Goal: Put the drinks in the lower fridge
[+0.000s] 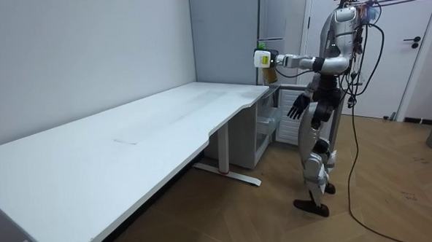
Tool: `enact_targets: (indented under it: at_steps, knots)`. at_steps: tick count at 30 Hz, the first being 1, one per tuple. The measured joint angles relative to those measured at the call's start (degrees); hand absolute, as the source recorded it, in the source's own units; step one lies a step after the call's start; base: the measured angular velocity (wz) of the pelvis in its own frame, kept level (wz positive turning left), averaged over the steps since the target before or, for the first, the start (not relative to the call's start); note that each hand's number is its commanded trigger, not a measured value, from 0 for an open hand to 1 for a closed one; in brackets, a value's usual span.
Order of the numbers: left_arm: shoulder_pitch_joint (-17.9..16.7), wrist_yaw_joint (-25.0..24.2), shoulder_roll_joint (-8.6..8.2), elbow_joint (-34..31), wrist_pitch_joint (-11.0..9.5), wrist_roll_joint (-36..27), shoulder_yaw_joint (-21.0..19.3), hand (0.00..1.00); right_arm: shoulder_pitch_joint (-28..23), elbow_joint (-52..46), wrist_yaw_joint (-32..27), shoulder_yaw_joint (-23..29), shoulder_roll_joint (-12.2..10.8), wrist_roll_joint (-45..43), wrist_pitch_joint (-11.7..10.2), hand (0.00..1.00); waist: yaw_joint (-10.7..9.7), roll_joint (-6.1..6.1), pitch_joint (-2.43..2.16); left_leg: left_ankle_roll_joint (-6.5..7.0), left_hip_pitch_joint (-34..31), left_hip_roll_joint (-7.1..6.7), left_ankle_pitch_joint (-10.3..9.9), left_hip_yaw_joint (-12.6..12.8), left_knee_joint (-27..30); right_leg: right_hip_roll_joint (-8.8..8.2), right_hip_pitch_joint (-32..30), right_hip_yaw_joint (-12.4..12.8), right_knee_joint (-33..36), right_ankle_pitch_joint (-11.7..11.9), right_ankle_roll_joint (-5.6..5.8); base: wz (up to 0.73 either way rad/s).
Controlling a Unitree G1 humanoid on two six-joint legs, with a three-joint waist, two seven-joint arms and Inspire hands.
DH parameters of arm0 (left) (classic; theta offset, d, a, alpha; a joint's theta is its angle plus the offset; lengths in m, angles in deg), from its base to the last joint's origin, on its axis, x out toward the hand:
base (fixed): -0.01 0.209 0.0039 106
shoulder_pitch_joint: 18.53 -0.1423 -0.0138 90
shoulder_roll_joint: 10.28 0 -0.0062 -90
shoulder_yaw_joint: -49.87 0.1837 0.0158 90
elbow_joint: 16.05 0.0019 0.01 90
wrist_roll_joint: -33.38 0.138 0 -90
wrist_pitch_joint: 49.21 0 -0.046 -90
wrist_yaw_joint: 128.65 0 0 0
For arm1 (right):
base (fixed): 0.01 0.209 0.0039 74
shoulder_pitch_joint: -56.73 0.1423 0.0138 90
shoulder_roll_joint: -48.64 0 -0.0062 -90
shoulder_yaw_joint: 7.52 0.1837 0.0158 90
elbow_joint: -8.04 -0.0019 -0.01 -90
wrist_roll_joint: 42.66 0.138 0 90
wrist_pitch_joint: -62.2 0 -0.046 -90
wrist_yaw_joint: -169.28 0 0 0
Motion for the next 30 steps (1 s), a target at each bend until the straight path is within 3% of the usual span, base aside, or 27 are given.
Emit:
enact_targets:
  at_steps: [5, 14, 18, 24, 30]
  knots:
    - [-0.27, -0.66, 0.14, 0.04, 0.0, 0.09, 1.42, 1.0, -0.16, -5.1, 1.4, -1.79, -0.38, 0.0, 0.0, 0.0, 0.33, 0.55, -0.05, -0.01, -0.12, 0.02, 0.0, -0.4, -0.04, 0.05, 0.04, -0.47, 0.01, 0.0, 0.0, 0.05]
    - [-2.43, -3.68, 1.05, 0.05, -0.01, 2.01, 4.06, 1.0, -1.62, -17.38, 11.37, -4.6, -0.58, -0.33, -0.82, 0.0, -0.07, 0.93, -0.19, -0.01, 0.09, 0.0, 0.0, -0.51, 0.06, -0.03, 0.36, -0.75, 0.15, 0.01, 0.0, 0.0]
    - [-2.57, -5.83, 1.14, 1.28, -0.03, 6.58, 4.63, 1.0, -1.98, -21.3, 17.33, -7.12, -0.44, -0.62, -0.71, 0.0, -0.28, 1.08, 0.02, 0.0, -0.43, -0.02, 0.0, -0.67, 0.0, 0.01, 0.31, -0.81, 0.21, 0.01, 0.0, 0.01]
    - [-2.57, -6.75, 1.83, 4.81, -0.02, 8.07, 8.19, 1.0, -1.99, -26.66, 25.53, -9.91, 1.56, -0.41, -0.01, 0.0, -0.55, 1.28, 0.31, -0.01, -1.03, -0.09, -0.01, -1.34, 0.03, 0.02, -0.02, -1.54, 0.25, 0.01, 0.0, 0.07]
    - [-2.56, -7.14, 2.16, 4.94, -0.03, 9.13, 8.82, 1.0, -2.98, -29.97, 30.95, -11.34, 2.13, -0.41, 0.82, 0.0, -0.68, 1.07, 0.4, -0.09, -0.94, 0.02, 0.05, -1.45, 0.43, 0.06, -0.75, -1.31, 1.02, 0.0, 0.0, -0.01]
